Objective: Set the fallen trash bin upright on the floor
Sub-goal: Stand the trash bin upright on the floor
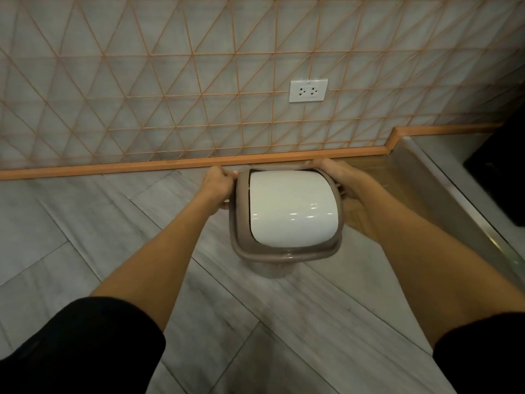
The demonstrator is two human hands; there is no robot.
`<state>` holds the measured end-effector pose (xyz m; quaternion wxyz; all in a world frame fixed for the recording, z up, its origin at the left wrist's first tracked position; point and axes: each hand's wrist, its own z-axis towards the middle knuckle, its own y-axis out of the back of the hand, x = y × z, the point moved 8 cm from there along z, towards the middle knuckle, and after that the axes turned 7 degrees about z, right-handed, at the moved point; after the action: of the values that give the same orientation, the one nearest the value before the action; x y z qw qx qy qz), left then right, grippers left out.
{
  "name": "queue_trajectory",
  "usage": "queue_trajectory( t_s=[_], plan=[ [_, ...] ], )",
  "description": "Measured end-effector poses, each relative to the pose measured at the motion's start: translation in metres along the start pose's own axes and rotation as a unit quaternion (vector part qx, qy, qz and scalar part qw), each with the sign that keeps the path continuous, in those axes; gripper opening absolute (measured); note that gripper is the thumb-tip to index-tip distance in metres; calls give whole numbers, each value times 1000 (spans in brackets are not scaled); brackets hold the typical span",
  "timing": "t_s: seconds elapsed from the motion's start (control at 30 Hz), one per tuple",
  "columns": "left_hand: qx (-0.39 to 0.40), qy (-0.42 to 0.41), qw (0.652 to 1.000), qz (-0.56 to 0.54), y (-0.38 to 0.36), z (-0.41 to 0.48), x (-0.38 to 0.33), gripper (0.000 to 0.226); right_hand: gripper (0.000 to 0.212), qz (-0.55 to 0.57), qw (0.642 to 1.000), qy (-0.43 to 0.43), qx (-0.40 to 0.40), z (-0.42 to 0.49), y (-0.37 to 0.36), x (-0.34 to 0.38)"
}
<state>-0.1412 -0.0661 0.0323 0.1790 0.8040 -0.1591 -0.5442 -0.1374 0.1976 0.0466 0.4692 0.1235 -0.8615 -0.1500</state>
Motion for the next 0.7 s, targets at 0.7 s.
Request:
queue_trajectory(
  t_s=[0.7],
  plan=[
    [-126,-61,981,-132,0,-51,27,59,53,60,986,153,-23,-27,7,-15]
  ],
)
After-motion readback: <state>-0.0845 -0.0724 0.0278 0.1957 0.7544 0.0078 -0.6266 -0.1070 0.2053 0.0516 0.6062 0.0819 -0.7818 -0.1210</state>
